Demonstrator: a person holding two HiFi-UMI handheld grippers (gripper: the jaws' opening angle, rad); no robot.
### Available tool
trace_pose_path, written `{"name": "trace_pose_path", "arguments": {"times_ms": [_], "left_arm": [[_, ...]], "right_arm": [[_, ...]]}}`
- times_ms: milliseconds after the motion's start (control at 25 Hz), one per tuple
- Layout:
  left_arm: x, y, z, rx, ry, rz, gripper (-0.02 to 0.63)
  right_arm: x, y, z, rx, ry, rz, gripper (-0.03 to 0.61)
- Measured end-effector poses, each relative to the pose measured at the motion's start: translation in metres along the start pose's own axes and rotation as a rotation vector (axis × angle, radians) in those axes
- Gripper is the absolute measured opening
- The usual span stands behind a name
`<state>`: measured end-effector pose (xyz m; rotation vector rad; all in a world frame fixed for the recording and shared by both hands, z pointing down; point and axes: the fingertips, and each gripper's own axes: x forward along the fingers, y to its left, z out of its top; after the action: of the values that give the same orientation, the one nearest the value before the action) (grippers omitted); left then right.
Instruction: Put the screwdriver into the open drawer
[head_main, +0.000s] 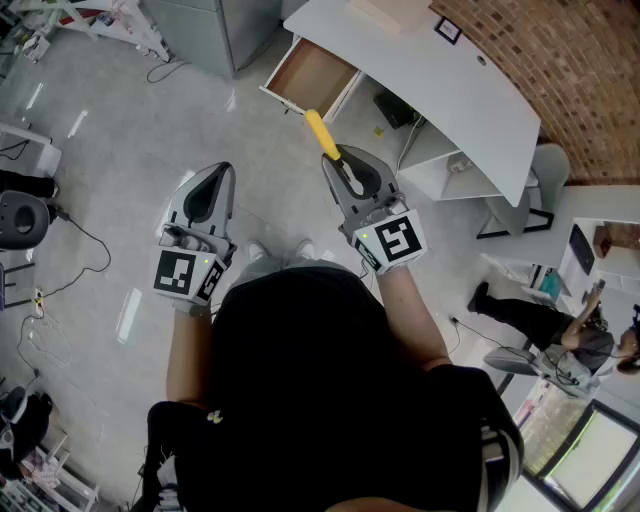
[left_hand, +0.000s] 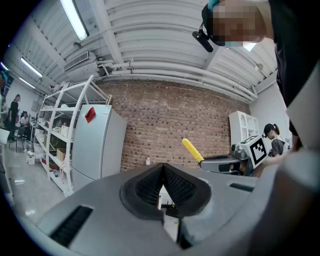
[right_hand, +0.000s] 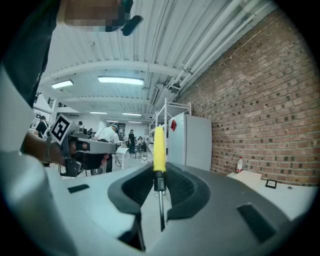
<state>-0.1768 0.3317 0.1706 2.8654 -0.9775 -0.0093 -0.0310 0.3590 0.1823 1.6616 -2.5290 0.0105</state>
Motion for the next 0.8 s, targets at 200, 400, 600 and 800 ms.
{"name": "trace_pose_path", "arguments": {"times_ms": [200, 400, 600, 800], "left_arm": [[-0.003, 0.018, -0.003, 0.011, 0.025, -0.003, 0.003], [-0.013, 0.038, -0.011, -0.002, 0.032, -0.026, 0.003], [-0.023, 0.064, -0.020, -0.023, 0.044, -0.036, 0.003], [-0.022, 0.085, -0.030, -0.038, 0.070, -0.051, 0.003]], "right_arm": [[0.015, 0.004, -0.002, 0.002, 0.018, -0.012, 0.084], [0.029, 0.013, -0.012, 0.039, 0.043, -0.029, 0.084], [0.047, 0.021, -0.021, 0.045, 0.062, -0.061, 0.084], [0.059, 0.017, -0.030, 0.063, 0.082, -0.100, 0.084]]}}
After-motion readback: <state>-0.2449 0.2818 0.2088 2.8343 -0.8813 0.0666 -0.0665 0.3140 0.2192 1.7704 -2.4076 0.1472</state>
